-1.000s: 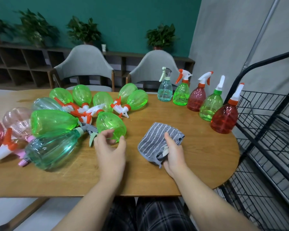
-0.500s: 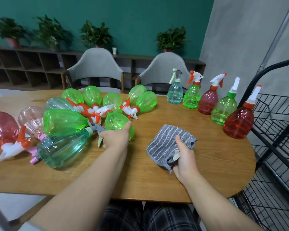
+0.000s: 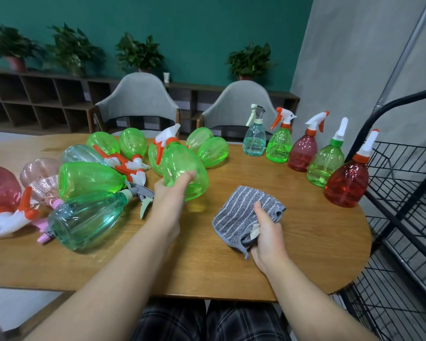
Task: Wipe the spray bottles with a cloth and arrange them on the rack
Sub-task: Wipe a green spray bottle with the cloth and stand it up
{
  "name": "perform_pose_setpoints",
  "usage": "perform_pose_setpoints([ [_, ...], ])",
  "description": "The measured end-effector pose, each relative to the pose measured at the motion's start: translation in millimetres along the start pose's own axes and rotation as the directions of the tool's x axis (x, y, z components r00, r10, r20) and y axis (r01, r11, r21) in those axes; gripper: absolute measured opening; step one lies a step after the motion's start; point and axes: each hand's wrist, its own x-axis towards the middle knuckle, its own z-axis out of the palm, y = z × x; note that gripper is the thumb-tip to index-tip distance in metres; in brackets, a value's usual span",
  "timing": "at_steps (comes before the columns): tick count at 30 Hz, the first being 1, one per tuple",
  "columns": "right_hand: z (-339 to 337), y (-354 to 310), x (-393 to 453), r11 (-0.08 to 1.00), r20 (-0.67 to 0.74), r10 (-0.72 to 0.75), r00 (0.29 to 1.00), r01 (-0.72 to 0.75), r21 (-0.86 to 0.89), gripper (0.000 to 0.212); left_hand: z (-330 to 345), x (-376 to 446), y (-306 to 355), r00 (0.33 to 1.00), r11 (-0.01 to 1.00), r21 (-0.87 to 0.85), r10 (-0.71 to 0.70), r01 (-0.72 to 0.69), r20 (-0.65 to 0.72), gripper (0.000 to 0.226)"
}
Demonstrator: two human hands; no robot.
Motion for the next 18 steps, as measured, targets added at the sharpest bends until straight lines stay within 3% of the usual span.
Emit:
perform_pose_setpoints([
  [4,1.7,-1.3,-3.3,1.0,-0.025,-0.003,1.0,0.002,-0.004,0.031,-1.5,-26.1,-18.0,0.987,0.99,-0.123,0.079,-0.062,0.142,0.109],
  [9,3.0,-0.2,-4.2,1.0,-0.061,-0.015,0.998,0.015,-0.012,0.035,0.7,-39.5,-41.5,0.96,0.939,-0.342,0.068,0.03,0.272,0.075],
  [14,5.6,1.3,-9.3,0.996,-0.085,-0.057,0.995,0.051,-0.069,0.04,5.0,-43.7,-51.1,0.942,0.902,-0.424,0.073,0.077,0.327,0.076],
  [17,10.4,3.6,-16.0,0.968,-0.068,-0.163,0.984,0.146,-0.206,0.059,2.5,-46.6,-55.0,0.923,0.904,-0.413,0.063,0.109,0.379,0.081],
  [18,11.7,2.8,-20.5,0.951,-0.037,-0.183,0.982,0.167,-0.259,0.057,1.1,-47.1,-55.2,0.912,0.901,-0.414,0.057,0.128,0.407,0.087],
])
